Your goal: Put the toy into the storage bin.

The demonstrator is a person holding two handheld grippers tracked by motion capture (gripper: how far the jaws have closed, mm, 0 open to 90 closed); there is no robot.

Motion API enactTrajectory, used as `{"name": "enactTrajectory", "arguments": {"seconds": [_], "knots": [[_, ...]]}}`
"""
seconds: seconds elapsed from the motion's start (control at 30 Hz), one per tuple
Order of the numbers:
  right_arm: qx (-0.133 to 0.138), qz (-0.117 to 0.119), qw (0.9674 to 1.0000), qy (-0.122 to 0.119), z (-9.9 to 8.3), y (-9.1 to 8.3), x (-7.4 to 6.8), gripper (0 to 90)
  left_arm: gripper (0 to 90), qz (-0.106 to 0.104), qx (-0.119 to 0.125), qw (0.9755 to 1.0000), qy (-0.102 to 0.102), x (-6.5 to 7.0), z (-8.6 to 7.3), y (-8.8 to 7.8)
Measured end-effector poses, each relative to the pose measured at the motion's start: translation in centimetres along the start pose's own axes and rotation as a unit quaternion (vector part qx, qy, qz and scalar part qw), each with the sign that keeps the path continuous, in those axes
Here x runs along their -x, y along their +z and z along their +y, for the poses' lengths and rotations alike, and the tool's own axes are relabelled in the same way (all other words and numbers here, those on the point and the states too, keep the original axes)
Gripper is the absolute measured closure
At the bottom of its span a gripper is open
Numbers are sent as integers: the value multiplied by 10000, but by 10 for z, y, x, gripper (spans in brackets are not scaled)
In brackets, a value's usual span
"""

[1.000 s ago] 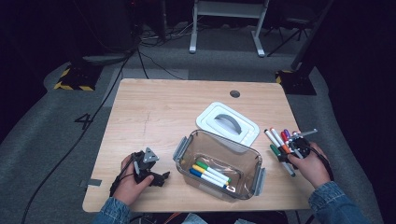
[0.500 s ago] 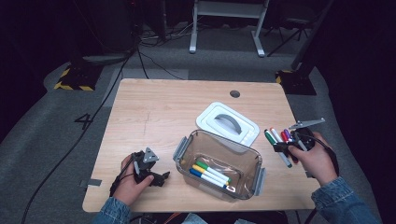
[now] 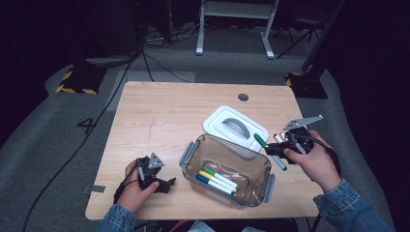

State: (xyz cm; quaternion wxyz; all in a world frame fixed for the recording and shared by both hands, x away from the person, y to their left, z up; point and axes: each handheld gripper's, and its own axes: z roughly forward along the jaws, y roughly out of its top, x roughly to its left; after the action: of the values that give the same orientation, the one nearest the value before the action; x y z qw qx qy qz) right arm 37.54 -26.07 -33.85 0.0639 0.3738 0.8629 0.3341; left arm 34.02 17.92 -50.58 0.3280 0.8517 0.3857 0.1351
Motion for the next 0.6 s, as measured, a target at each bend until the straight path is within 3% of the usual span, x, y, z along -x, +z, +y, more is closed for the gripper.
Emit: {"name": "enactTrajectory", "arguments": {"seconds": [0.3,0.6], "knots": [[-86,464,9981,-408,22,13,-37,771,1,1,0,10000,0,0,0,0],[-339,942,9920,-767,37,48,-73,770,1,0,0,10000,2,0,0,0]]}}
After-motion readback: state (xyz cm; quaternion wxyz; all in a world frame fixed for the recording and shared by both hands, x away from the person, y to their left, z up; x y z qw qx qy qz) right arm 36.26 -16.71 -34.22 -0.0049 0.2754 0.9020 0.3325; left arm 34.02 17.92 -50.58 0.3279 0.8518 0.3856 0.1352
